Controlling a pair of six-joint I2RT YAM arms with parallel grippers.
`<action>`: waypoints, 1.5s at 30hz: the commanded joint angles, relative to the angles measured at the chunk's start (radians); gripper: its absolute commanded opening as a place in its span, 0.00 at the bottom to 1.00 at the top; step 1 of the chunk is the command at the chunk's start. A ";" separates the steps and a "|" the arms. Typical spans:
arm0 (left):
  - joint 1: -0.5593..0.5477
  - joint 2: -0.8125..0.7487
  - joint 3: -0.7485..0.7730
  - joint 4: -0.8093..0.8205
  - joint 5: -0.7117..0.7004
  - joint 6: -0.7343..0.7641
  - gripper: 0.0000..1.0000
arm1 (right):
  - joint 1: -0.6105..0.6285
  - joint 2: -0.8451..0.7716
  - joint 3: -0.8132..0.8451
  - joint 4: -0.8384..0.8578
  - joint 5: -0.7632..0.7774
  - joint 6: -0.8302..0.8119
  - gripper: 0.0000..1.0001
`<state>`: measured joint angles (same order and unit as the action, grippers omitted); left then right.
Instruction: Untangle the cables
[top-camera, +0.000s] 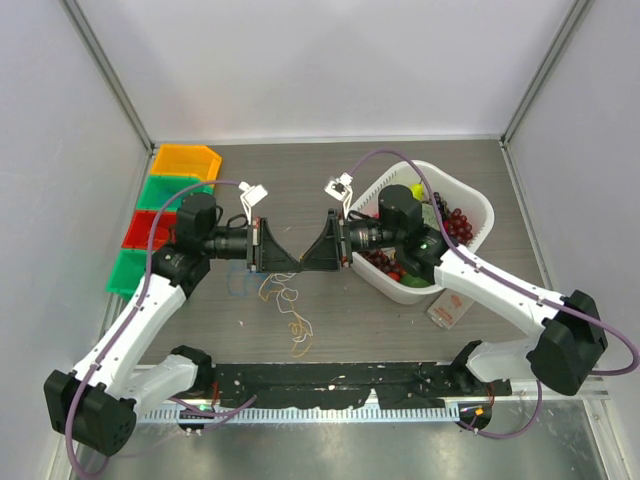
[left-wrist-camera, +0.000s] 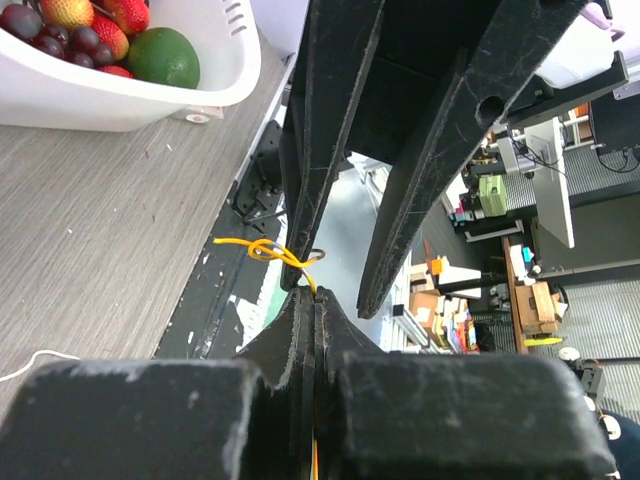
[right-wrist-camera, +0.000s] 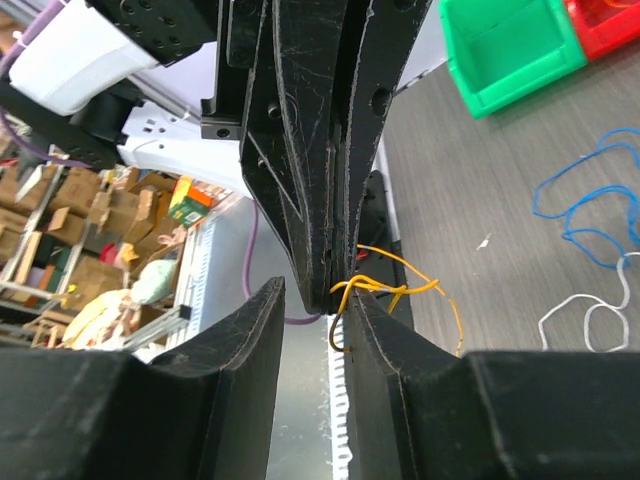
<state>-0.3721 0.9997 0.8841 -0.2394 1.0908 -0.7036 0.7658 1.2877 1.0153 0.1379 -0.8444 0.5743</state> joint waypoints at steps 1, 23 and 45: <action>-0.004 -0.010 0.044 0.017 -0.019 0.012 0.00 | 0.027 0.035 -0.017 0.241 -0.191 0.159 0.37; 0.091 -0.036 0.032 -0.041 -0.066 0.044 0.00 | 0.168 0.056 0.206 -0.512 -0.062 -0.490 0.40; 0.222 -0.018 0.079 -0.127 -0.184 0.088 0.00 | 0.153 -0.027 0.062 -0.230 0.154 -0.318 0.23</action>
<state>-0.1524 1.0000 0.9291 -0.3534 0.9150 -0.6655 0.9619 1.2911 1.1038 -0.3645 -0.7959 0.0631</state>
